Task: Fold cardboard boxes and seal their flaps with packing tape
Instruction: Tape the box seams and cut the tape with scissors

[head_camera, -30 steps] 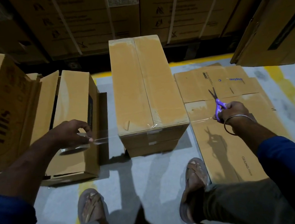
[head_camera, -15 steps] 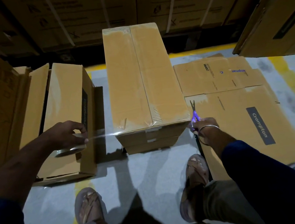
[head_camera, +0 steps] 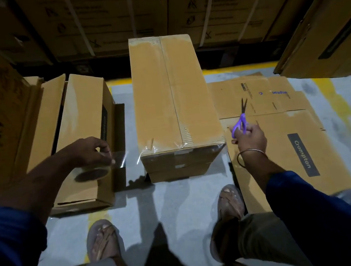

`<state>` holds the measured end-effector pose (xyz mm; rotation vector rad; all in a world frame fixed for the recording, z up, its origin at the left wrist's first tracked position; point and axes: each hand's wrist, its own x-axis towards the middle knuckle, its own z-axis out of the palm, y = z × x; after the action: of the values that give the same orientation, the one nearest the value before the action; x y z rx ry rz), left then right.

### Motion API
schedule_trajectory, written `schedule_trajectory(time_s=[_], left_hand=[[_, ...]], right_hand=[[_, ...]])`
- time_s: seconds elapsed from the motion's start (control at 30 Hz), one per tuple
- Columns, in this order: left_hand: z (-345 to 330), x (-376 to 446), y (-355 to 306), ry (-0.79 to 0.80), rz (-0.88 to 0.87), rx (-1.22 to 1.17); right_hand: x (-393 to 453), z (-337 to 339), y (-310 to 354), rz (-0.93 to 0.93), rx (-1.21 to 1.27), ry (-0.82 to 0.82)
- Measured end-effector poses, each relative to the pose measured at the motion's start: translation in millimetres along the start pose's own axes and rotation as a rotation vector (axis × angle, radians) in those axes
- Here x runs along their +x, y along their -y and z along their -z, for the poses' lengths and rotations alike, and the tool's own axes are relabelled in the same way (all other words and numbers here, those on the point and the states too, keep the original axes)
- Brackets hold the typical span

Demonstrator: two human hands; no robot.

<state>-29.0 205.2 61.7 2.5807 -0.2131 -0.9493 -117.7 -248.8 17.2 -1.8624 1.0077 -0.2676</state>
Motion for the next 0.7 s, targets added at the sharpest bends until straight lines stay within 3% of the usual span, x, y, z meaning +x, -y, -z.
schedule_trajectory(time_s=[0.1,0.17,0.27,0.33,0.47,0.7], left_hand=[[0,-6,-6,-0.004,0.013,0.034],[1,-10,-6,-0.023,-0.005,0.051],[1,-15,-4,-0.051,0.001,0.037],[-1,-16,-8,-0.055,0.015,0.042],[-2,-17,-13,-0.056,0.02,0.034],[-1,-14,-10,-0.026,0.048,0.015]], right_hand=[[-60,-6,38,0.174,0.107,0.059],[-109,-21,46,0.155,0.137,0.364],[-188,-50,35,-0.038,-0.016,0.927],[-224,-61,27,-0.205,-0.062,1.094],[-252,-81,32,-0.438,-0.057,1.179],[-243,-116,42,-0.518,-0.01,1.11]])
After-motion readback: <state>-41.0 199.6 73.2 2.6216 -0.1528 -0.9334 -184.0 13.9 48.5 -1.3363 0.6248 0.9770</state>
